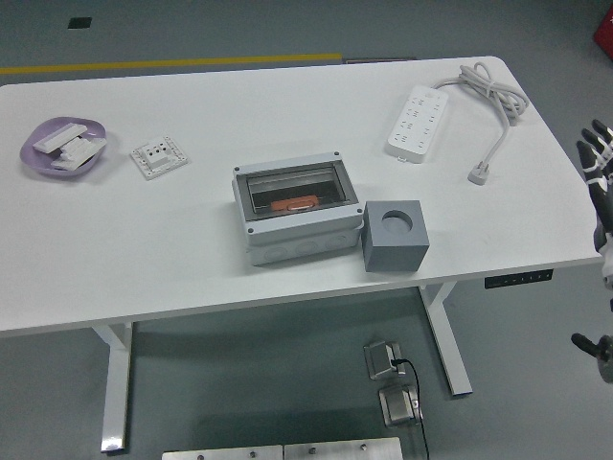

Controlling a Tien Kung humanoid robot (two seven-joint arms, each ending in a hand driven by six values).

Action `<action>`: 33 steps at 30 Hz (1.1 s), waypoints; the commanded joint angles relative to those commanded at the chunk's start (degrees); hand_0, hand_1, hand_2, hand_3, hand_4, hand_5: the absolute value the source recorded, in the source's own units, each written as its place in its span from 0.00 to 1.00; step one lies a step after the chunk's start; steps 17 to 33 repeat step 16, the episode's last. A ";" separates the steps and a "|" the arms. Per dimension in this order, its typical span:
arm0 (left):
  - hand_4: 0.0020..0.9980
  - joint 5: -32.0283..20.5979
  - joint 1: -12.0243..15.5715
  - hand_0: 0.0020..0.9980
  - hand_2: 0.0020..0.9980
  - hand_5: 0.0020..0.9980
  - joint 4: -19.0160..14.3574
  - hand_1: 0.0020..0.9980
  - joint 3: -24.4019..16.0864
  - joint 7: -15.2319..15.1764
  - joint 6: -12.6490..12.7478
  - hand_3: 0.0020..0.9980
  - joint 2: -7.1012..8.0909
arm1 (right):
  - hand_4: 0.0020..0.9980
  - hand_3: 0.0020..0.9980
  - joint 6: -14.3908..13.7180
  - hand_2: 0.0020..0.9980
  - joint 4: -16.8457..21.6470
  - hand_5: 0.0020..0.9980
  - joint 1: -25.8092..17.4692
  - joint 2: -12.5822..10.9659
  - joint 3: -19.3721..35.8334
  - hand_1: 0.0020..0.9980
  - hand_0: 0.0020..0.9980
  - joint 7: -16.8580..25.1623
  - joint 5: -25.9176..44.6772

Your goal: Pick up the cylinder from the cube,place it in the box,flap close box

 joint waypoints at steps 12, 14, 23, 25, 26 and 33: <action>0.00 3.81 -1.13 0.57 0.49 0.00 0.00 0.54 -4.94 0.25 0.81 0.61 -1.44 | 1.00 0.83 1.46 0.81 -1.01 0.77 5.50 0.14 -1.46 0.81 0.92 -2.04 -1.18; 0.00 4.03 -1.24 0.57 0.49 0.00 0.00 0.54 -5.81 -0.06 0.80 0.61 -1.52 | 1.00 0.83 1.58 0.81 -1.11 0.77 5.75 0.03 -1.52 0.81 0.92 -2.13 -0.86; 0.00 3.97 -1.21 0.57 0.49 0.00 0.00 0.54 -6.44 -0.57 0.69 0.61 -1.63 | 1.00 0.83 1.72 0.81 -1.20 0.77 5.95 -0.04 -1.72 0.81 0.92 -2.21 -0.44; 0.00 3.97 -1.21 0.57 0.49 0.00 0.00 0.54 -6.44 -0.57 0.69 0.61 -1.63 | 1.00 0.83 1.72 0.81 -1.20 0.77 5.95 -0.04 -1.72 0.81 0.92 -2.21 -0.44; 0.00 3.97 -1.21 0.57 0.49 0.00 0.00 0.54 -6.44 -0.57 0.69 0.61 -1.63 | 1.00 0.83 1.72 0.81 -1.20 0.77 5.95 -0.04 -1.72 0.81 0.92 -2.21 -0.44; 0.00 3.97 -1.21 0.57 0.49 0.00 0.00 0.54 -6.44 -0.57 0.69 0.61 -1.63 | 1.00 0.83 1.72 0.81 -1.20 0.77 5.95 -0.04 -1.72 0.81 0.92 -2.21 -0.44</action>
